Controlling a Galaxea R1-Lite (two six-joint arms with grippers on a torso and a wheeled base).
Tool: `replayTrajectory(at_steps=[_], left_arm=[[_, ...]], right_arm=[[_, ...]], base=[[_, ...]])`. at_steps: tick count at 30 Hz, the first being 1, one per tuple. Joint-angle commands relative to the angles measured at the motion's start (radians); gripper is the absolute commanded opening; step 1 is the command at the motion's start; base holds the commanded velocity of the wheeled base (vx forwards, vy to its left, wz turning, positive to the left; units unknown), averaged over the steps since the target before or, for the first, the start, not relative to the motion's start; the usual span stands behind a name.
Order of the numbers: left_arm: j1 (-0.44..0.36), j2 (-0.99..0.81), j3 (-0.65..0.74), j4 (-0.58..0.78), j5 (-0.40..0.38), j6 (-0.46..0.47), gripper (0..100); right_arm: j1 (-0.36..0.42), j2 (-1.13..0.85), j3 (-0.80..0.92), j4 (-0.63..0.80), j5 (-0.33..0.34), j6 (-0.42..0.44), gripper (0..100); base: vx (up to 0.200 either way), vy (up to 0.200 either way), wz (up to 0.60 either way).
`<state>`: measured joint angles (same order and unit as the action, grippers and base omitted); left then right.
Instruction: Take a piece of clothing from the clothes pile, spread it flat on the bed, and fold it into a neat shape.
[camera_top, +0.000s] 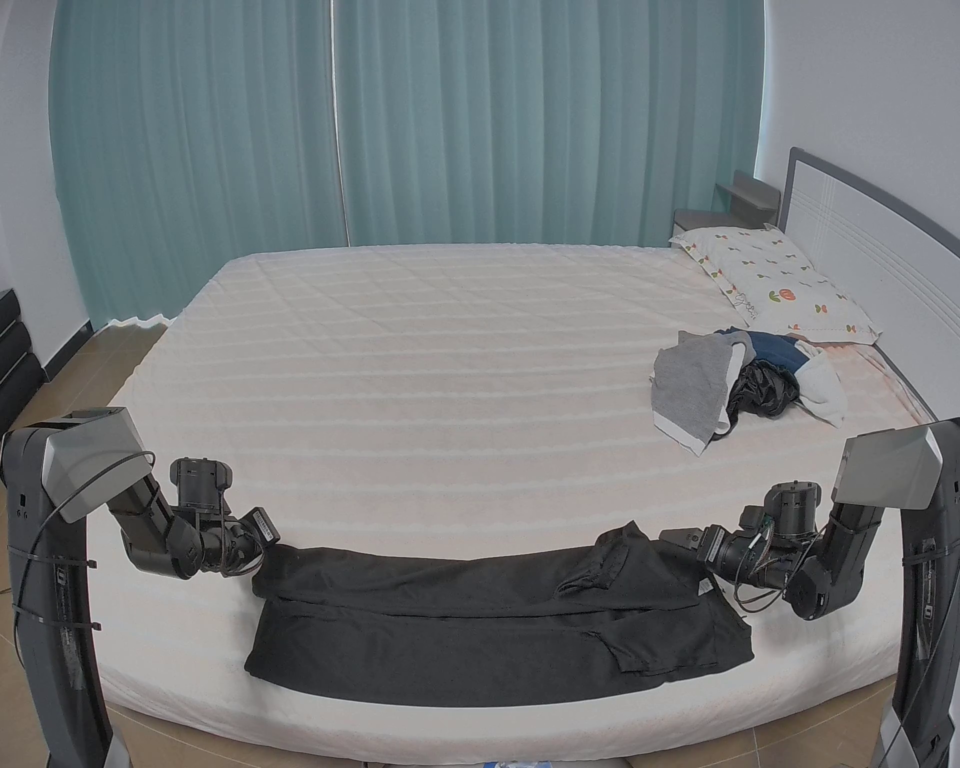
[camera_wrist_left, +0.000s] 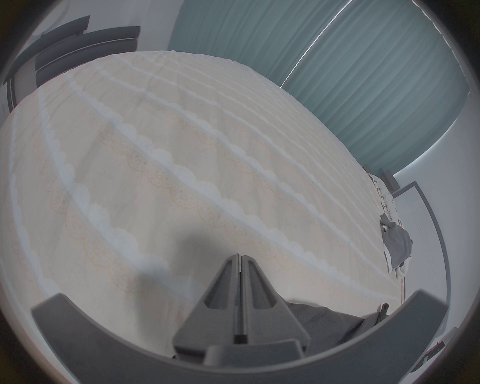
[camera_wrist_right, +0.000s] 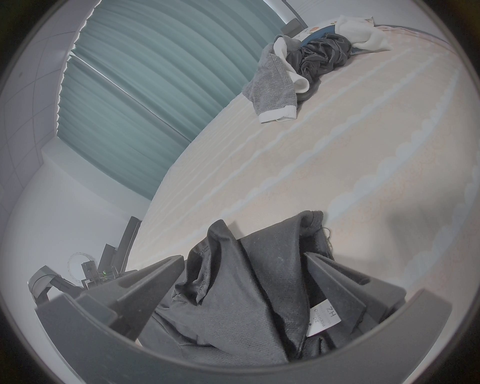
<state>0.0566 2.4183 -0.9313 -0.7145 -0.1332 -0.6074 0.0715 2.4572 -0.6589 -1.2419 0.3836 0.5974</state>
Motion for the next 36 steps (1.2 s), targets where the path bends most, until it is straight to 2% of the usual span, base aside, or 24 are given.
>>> replayTrajectory(at_steps=[1, 7, 8, 31, 36], left_arm=[[0.0, 0.001, 0.0, 0.0, 0.0, 0.0, 0], [0.0, 0.001, -0.001, 0.0, 0.0, 0.0, 0], [0.0, 0.001, -0.001, 0.0, 0.0, 0.0, 0], [-0.001, -0.008, 0.011, 0.009, 0.001, 0.006, 0], [-0.006, -0.01, 0.003, 0.063, 0.001, 0.008, 0]], right_arm=[[-0.009, 0.011, -0.025, 0.024, 0.001, -0.001, 100], [-0.013, 0.019, -0.07, 0.085, 0.0, -0.001, 100], [-0.013, 0.019, -0.073, 0.09, 0.0, -0.001, 0], [-0.087, 0.014, -0.105, 0.102, 0.001, -0.001, 0], [-0.099, 0.016, -0.116, 0.108, 0.001, -0.004, 0]], base=[[0.0, 0.0, 0.0], [0.0, 0.0, 0.0], [0.0, 0.0, 0.0], [0.0, 0.0, 0.0], [0.0, 0.0, 0.0]])
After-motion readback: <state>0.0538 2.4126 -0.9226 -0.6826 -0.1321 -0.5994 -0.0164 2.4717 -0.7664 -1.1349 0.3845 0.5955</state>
